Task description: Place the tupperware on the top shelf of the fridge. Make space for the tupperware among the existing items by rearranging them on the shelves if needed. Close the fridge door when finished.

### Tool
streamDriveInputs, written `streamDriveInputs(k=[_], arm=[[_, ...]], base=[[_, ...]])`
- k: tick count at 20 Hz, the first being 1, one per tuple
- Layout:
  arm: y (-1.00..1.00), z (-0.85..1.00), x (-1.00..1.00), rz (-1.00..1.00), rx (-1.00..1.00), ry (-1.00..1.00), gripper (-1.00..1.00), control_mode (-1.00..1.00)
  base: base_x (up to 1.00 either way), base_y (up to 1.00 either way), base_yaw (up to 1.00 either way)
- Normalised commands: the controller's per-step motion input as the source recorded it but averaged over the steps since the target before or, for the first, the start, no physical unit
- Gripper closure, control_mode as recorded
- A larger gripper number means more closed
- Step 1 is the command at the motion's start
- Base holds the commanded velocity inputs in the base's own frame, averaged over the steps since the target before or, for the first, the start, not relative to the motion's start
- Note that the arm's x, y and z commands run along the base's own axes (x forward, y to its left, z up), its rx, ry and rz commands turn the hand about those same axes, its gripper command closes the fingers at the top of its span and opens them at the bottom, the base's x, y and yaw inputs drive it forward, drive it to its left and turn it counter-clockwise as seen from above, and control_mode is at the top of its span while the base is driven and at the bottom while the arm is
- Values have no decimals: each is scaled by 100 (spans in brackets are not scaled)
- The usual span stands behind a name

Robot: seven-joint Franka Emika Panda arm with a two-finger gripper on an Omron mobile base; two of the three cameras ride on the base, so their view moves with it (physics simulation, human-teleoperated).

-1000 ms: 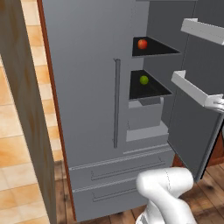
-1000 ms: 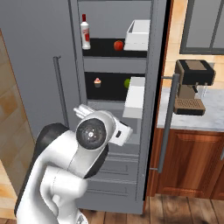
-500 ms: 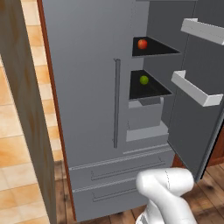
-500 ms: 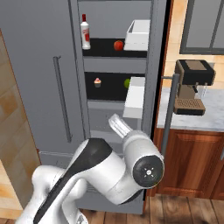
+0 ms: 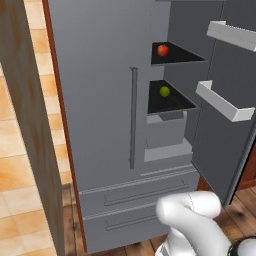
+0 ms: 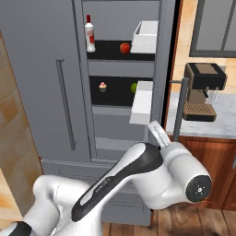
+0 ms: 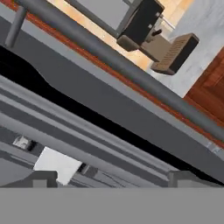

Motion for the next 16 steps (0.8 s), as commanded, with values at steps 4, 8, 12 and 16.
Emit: streamDriveInputs(k=[4,8,12,16], arm=[[-85,0,52,12,28,0,-100,-100],[-76,0,59,11,27,2,-100,-100],[-38,-1,76,7,21,14,-100,-100],[-1,0,74,12,13,26,-100,-100]], base=[[0,0,0],[0,0,0],[0,0,0],[0,0,0]])
